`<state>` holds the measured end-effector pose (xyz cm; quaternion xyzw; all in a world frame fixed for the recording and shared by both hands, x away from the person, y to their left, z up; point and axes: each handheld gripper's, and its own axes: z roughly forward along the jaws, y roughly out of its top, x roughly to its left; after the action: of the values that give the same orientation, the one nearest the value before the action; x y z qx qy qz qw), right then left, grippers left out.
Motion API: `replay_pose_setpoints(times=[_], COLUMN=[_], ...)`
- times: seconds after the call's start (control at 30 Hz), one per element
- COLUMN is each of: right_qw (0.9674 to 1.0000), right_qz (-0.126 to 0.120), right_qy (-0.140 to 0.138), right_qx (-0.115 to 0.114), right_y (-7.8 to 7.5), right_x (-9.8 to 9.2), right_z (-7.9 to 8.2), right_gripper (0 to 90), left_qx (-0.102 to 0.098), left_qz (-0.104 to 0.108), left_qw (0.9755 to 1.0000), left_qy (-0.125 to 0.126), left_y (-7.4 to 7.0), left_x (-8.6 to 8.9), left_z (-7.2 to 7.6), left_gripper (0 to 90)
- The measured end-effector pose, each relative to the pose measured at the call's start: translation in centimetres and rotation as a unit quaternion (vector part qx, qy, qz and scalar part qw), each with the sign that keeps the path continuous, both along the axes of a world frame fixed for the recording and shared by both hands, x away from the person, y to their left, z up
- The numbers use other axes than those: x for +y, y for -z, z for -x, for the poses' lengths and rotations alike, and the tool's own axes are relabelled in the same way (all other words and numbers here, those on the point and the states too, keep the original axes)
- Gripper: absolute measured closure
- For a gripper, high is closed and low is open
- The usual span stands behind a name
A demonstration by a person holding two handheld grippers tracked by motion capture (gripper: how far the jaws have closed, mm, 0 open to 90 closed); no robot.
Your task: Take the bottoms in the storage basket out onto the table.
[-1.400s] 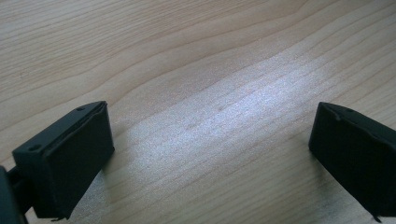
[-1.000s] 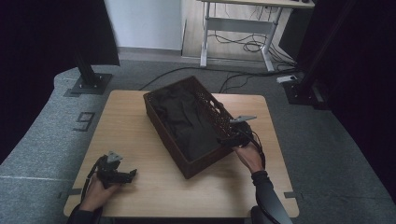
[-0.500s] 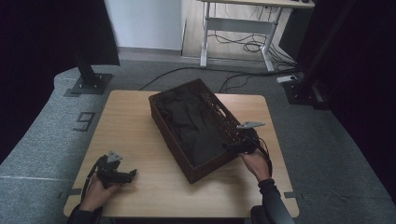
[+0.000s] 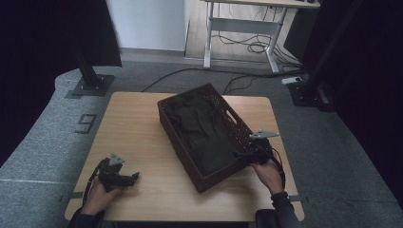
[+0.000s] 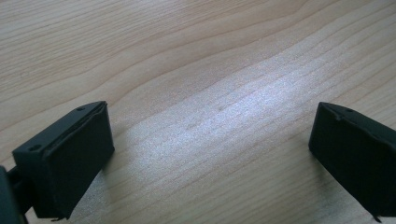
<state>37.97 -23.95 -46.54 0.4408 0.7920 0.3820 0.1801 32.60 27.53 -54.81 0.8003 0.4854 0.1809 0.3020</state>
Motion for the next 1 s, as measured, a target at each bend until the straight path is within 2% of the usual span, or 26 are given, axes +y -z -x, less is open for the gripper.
replay_pose_setpoints(times=[0.83, 1.0], right_qw=[0.9999, 0.9995], right_qz=[-0.004, -0.013], right_qy=[0.014, 0.021], right_qx=[-0.006, -0.02], right_y=[0.1, 0.3], right_x=[-3.2, -3.9], right_z=[3.8, 5.0], right_gripper=[7.1, 7.3], left_qx=[0.0, 0.0], left_qz=[0.0, 0.0], left_qw=[1.0, 1.0], left_qy=[0.0, 0.0], left_y=[0.0, 0.0], left_x=[0.0, 0.0], left_z=[0.0, 0.0], left_gripper=[0.0, 0.0])
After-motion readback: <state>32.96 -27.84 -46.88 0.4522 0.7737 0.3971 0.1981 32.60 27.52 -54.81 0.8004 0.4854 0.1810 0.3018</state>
